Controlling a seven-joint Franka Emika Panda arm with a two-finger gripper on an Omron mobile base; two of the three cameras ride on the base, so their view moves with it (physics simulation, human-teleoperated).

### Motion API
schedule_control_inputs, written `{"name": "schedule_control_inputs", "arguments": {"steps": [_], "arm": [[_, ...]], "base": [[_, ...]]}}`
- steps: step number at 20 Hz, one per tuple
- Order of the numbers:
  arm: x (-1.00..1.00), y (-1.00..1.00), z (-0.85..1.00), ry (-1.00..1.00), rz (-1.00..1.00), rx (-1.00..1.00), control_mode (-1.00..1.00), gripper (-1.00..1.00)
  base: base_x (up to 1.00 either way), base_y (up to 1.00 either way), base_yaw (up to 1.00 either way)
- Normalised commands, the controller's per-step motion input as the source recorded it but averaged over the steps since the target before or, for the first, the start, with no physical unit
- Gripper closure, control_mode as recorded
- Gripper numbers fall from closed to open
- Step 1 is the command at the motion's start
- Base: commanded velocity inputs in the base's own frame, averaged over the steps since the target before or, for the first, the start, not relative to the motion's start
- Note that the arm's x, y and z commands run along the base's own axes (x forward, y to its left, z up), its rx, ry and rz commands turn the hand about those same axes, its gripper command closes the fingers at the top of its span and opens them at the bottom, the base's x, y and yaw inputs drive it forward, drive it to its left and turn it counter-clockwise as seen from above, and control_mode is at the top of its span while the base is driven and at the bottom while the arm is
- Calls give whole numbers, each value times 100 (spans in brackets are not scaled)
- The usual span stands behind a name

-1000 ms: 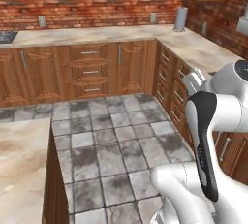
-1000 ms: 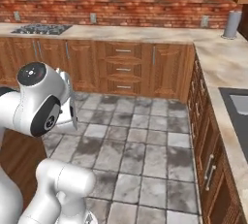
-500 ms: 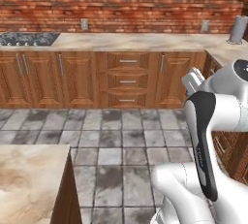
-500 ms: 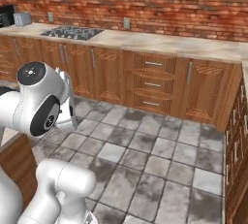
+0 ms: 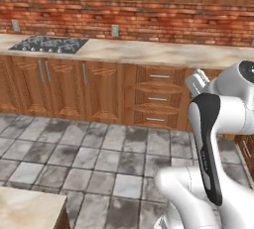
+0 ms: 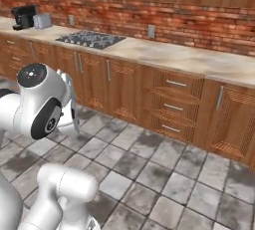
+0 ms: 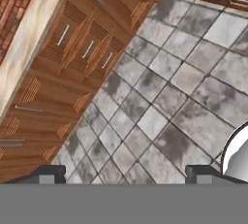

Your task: Place the bowl with the lemon wedge and mushroom on the second highest shelf of the fridge. Place the bowl with the steak and chicken drumstick on the top shelf of the fridge.

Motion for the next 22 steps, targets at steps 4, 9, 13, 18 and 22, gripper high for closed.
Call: {"name": "schedule_control_inputs", "arguments": {"steps": [4, 9, 13, 18, 22], "arm": [[0, 0, 0, 0, 0, 0, 100, -100], [0, 0, 0, 0, 0, 0, 100, -100], [0, 0, 0, 0, 0, 0, 100, -100], [0, 0, 0, 0, 0, 0, 100, -100], [0, 0, 0, 0, 0, 0, 100, -100]], "base": [[100, -9, 29], [100, 0, 37], [100, 0, 55], [100, -3, 66], [100, -2, 69]]}}
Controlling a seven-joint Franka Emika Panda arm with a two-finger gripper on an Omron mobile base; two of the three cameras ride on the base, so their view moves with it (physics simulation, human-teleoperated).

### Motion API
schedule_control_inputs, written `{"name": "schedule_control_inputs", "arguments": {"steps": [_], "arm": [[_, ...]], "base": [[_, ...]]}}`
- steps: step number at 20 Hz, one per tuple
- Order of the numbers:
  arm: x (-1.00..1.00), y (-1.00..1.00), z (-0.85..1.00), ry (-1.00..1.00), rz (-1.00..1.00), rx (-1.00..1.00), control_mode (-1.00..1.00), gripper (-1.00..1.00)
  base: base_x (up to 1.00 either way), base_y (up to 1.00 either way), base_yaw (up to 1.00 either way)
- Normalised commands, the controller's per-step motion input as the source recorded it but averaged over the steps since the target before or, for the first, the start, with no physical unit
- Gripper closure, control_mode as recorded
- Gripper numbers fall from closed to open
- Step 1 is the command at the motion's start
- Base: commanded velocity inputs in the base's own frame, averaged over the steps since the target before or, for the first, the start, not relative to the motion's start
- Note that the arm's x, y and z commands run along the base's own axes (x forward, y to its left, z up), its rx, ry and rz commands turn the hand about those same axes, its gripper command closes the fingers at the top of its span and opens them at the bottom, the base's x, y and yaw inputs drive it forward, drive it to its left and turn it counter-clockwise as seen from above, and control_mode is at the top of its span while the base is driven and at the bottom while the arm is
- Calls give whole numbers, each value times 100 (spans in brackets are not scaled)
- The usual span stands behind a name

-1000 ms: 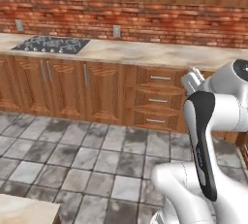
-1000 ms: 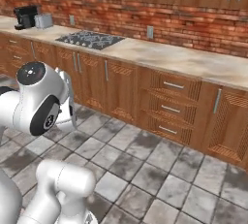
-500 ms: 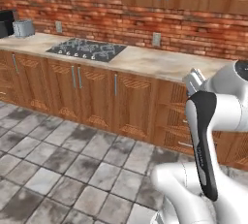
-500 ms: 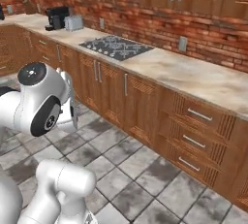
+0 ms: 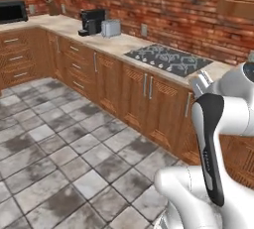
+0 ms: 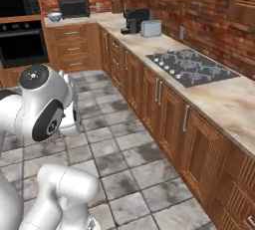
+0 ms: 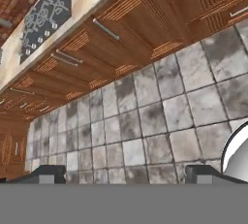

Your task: Place the bowl with the lemon wedge and mushroom on the second highest shelf of the fridge. Place the bowl with the steak and chicken drumstick on the top shelf of the fridge.

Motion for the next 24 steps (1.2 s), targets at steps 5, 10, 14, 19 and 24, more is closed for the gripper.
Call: {"name": "schedule_control_inputs", "arguments": {"steps": [5, 10, 14, 19, 24], "arm": [[0, 0, 0, 0, 0, 0, 100, -100], [0, 0, 0, 0, 0, 0, 100, -100], [0, 0, 0, 0, 0, 0, 100, -100], [0, 0, 0, 0, 0, 0, 100, -100], [0, 0, 0, 0, 0, 0, 100, -100]], "base": [[100, 0, 66], [100, 0, 52], [100, -2, 38], [100, -29, 25], [100, -69, 14]]}}
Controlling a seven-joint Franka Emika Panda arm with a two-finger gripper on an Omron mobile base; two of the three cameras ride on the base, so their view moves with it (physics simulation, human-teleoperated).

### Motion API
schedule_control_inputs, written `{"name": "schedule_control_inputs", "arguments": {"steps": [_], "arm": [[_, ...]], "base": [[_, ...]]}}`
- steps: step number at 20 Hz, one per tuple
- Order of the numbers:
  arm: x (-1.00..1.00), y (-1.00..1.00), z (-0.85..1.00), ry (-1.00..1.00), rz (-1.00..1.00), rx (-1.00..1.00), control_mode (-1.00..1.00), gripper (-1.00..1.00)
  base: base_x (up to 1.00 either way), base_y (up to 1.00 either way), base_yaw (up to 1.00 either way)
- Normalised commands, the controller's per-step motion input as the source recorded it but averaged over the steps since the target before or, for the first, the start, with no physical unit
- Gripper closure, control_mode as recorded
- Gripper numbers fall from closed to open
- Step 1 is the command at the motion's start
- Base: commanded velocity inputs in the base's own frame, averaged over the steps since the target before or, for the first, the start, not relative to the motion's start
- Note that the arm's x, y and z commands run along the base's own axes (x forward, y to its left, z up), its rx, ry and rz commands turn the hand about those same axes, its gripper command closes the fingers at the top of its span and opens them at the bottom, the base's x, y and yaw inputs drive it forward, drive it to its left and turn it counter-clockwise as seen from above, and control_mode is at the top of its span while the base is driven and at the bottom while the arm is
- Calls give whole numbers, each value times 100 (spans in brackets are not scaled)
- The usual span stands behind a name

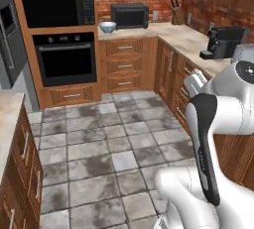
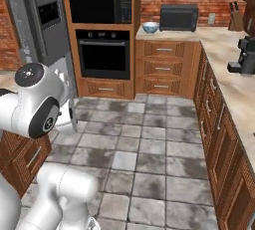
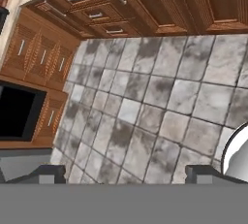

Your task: Place the bowl with the lemon wedge and mushroom on the second highest shelf of the fridge. Place the bowl with the steak and chicken drumstick on the top shelf of the fridge.

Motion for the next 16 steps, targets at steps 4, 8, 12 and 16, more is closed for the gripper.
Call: {"name": "schedule_control_inputs", "arguments": {"steps": [4, 8, 12, 16], "arm": [[0, 0, 0, 0, 0, 0, 100, -100], [0, 0, 0, 0, 0, 0, 100, -100], [0, 0, 0, 0, 0, 0, 100, -100], [0, 0, 0, 0, 0, 0, 100, -100]], "base": [[100, -74, 7], [100, -47, 5], [100, -29, 4], [100, -36, 1]]}}
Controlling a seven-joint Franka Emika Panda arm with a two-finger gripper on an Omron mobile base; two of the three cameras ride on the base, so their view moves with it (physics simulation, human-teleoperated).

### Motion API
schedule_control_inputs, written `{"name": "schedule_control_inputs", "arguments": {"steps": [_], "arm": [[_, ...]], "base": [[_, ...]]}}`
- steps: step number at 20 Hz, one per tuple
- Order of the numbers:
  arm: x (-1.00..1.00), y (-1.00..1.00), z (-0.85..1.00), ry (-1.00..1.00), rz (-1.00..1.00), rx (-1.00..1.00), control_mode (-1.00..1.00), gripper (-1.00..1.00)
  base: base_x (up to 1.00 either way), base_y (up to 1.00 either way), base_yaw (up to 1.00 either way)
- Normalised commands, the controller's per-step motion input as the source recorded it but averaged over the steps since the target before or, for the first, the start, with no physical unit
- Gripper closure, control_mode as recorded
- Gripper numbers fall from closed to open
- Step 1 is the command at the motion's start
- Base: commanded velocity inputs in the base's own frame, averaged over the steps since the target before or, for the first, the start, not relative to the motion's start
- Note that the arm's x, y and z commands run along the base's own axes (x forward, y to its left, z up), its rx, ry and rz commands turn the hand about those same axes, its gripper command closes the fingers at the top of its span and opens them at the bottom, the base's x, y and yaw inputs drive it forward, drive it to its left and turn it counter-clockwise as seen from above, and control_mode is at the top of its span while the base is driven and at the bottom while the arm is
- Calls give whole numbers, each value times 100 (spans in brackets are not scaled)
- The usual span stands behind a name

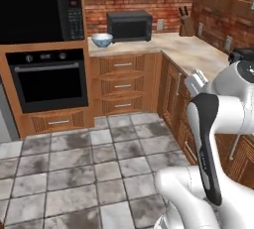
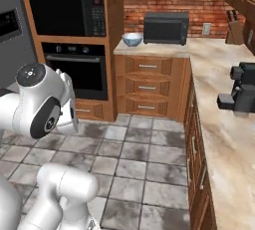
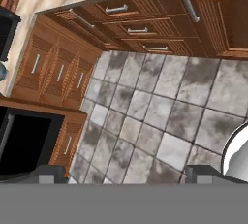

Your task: Place the bowl with the lemon wedge and mushroom on the second highest shelf of the fridge. Place the bowl with the steak and chicken drumstick on the top shelf of the fridge.

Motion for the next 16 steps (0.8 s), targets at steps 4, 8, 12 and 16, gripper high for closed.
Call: {"name": "schedule_control_inputs", "arguments": {"steps": [4, 8, 12, 16], "arm": [[0, 0, 0, 0, 0, 0, 100, -100], [0, 0, 0, 0, 0, 0, 100, -100], [0, 0, 0, 0, 0, 0, 100, -100], [0, 0, 0, 0, 0, 0, 100, -100]], "base": [[100, -36, 0], [100, -26, 0], [100, -13, 2], [100, -10, 1]]}}
